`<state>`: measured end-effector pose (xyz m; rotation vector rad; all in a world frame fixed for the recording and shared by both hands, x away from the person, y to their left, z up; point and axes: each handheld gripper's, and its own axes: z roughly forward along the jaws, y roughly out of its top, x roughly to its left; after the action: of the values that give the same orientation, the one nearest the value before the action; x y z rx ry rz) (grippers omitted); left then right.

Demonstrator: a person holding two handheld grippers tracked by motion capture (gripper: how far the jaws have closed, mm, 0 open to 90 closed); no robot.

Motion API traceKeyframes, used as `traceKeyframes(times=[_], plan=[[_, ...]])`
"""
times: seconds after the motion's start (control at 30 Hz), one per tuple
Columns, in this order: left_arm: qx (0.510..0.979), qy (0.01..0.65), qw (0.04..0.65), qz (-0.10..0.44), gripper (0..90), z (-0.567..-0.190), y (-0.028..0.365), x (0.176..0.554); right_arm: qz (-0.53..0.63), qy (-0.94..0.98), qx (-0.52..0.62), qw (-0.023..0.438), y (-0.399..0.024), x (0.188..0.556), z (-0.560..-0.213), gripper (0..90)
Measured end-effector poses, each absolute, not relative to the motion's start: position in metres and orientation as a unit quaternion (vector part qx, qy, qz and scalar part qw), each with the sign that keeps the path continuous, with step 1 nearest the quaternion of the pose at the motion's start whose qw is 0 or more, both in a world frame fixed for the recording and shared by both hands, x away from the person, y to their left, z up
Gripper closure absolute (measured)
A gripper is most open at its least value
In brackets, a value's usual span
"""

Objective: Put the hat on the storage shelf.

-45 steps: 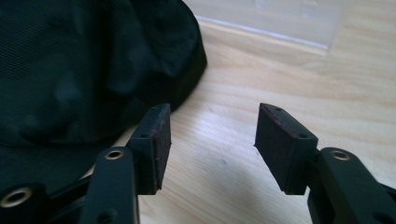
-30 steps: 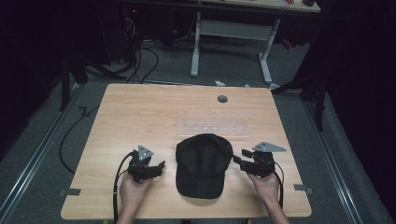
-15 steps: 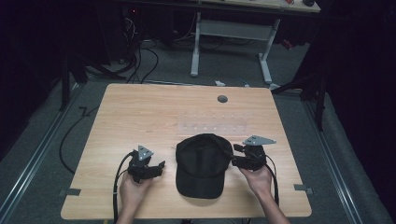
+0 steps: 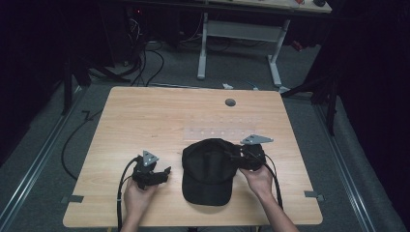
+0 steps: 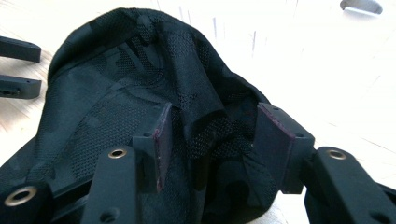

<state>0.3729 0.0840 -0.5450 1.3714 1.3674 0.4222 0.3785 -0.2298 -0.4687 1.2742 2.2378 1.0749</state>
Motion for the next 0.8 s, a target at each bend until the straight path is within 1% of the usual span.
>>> traceKeyframes(times=[0.13,0.17,0.2,0.23,0.27,0.3,0.37,0.4,0.47,0.53,0.57,0.6,0.67,0.8], plan=[[0.579,0.577,0.548,0.178,28.8,-0.545,0.084,0.373,0.382,0.788,0.452,0.170,-0.228,0.380,-0.472,52.8],[0.579,0.577,0.548,0.178,28.8,-0.545,0.084,0.373,0.382,0.788,0.452,0.170,-0.228,0.380,-0.472,52.8],[0.579,0.577,0.548,0.178,28.8,-0.545,0.084,0.373,0.379,0.790,0.451,0.171,-0.227,0.381,-0.473,57.4],[0.579,0.577,0.548,0.178,28.8,-0.545,0.084,0.373,0.379,0.790,0.451,0.171,-0.227,0.381,-0.473,57.4],[0.579,0.577,0.548,0.178,28.8,-0.545,0.084,0.373,0.377,0.792,0.449,0.171,-0.226,0.381,-0.474,61.8],[0.579,0.577,0.548,0.178,28.8,-0.545,0.084,0.373,0.377,0.792,0.447,0.172,-0.226,0.381,-0.475,63.8],[0.579,0.577,0.548,0.178,28.8,-0.545,0.084,0.373,0.379,0.794,0.445,0.168,-0.227,0.382,-0.476,67.5],[0.579,0.577,0.548,0.178,28.8,-0.545,0.084,0.373,0.379,0.794,0.445,0.168,-0.227,0.382,-0.476,67.5],[0.579,0.577,0.547,0.179,28.8,-0.545,0.084,0.373,0.381,0.796,0.441,0.165,-0.227,0.381,-0.477,72.8],[0.579,0.577,0.548,0.179,28.8,-0.545,0.084,0.373,0.382,0.796,0.438,0.166,-0.227,0.381,-0.478,74.2],[0.579,0.577,0.548,0.179,28.8,-0.545,0.084,0.373,0.382,0.800,0.433,0.166,-0.227,0.382,-0.479,77.3],[0.579,0.577,0.548,0.179,28.8,-0.545,0.084,0.373,0.382,0.800,0.433,0.166,-0.227,0.382,-0.479,77.3],[0.579,0.577,0.547,0.179,28.8,-0.545,0.084,0.373,0.382,0.803,0.426,0.166,-0.227,0.382,-0.480,80.1],[0.579,0.577,0.548,0.180,28.8,-0.545,0.084,0.373,0.386,0.801,0.430,0.156,-0.229,0.382,-0.479,82.4]])
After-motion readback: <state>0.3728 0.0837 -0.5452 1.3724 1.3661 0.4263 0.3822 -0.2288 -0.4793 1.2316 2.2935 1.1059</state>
